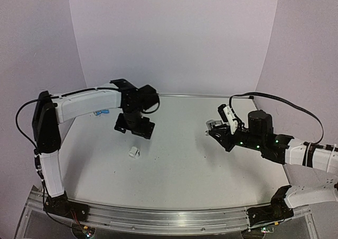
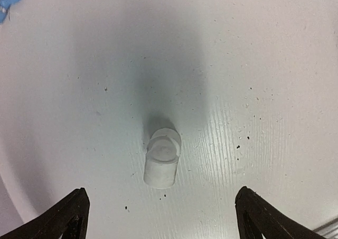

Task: Install the water faucets
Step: Pick up the adaptor from the center of the board.

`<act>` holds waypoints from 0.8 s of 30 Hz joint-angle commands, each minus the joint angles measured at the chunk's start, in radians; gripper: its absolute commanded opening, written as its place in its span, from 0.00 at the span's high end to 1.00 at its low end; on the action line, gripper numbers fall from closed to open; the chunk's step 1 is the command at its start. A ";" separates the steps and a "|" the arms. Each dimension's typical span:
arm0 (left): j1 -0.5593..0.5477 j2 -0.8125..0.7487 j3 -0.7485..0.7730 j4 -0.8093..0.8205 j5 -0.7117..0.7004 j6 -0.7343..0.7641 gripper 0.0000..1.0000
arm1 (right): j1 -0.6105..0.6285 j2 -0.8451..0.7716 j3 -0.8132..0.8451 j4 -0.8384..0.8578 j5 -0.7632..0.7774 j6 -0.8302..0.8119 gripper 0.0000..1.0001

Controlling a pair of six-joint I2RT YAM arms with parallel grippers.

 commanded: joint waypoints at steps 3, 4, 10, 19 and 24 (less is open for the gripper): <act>0.194 -0.171 -0.195 0.237 0.413 -0.047 0.02 | 0.002 -0.021 0.001 0.066 -0.008 0.013 1.00; 0.199 -0.164 -0.198 0.242 0.423 -0.041 0.02 | 0.002 -0.023 -0.001 0.066 -0.007 0.013 1.00; 0.200 -0.064 -0.240 0.260 0.418 0.011 0.13 | 0.002 -0.031 -0.005 0.066 -0.010 0.008 1.00; 0.157 0.031 -0.244 0.259 0.312 0.115 0.16 | 0.002 -0.031 -0.011 0.076 -0.010 0.006 1.00; 0.139 0.091 -0.221 0.258 0.294 0.137 0.24 | 0.002 -0.031 -0.015 0.079 -0.004 0.007 1.00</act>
